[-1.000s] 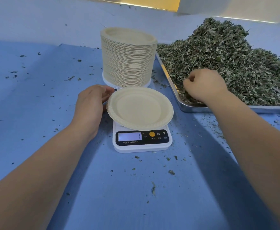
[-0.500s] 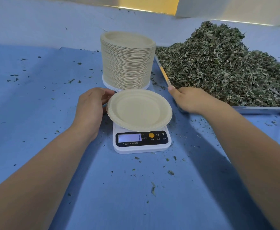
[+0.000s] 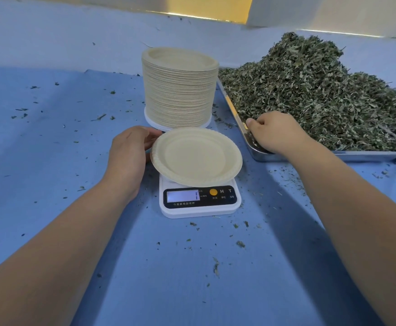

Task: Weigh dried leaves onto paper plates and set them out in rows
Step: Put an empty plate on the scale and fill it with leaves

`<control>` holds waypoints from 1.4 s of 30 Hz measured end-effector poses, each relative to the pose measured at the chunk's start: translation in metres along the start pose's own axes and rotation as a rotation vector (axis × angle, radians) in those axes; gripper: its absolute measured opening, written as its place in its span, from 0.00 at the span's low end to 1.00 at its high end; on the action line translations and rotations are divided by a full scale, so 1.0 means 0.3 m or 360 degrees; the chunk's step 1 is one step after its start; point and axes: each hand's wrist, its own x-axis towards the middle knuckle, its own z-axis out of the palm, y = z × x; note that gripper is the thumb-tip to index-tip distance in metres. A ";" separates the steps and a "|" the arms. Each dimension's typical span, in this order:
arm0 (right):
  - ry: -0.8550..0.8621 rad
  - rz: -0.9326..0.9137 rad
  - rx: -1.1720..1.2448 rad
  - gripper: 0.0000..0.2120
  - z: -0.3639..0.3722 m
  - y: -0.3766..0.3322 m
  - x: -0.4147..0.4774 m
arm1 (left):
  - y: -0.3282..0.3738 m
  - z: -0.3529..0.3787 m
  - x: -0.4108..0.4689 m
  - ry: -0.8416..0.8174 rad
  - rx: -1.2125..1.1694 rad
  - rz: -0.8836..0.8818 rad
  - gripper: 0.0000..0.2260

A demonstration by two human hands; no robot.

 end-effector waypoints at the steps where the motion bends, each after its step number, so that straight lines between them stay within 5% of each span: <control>1: -0.0012 -0.0004 -0.0013 0.24 0.004 0.005 0.002 | 0.000 0.000 0.000 -0.0003 0.0008 -0.0001 0.15; 11: 0.0049 0.0034 0.0067 0.21 0.002 0.004 -0.020 | -0.003 0.000 0.001 -0.0011 0.0029 0.0017 0.15; 14: 0.0333 0.0033 0.0188 0.21 -0.002 0.009 -0.034 | -0.005 0.001 0.001 -0.0017 0.0039 0.0020 0.15; 18: 0.0287 0.0018 0.0161 0.20 -0.017 -0.006 -0.048 | -0.003 0.000 0.002 -0.0019 0.0043 0.0019 0.15; 26: 0.0639 -0.0197 0.0357 0.21 -0.092 -0.147 -0.092 | 0.003 0.002 -0.003 -0.0018 0.0073 0.0023 0.14; 33: 0.0447 -0.0516 0.0650 0.20 -0.082 -0.339 -0.154 | 0.003 0.001 -0.004 -0.0017 0.0094 0.0030 0.15; 42: 0.0091 -0.0660 0.0452 0.16 -0.009 -0.377 -0.184 | -0.007 -0.001 0.006 0.0003 0.0118 0.0068 0.14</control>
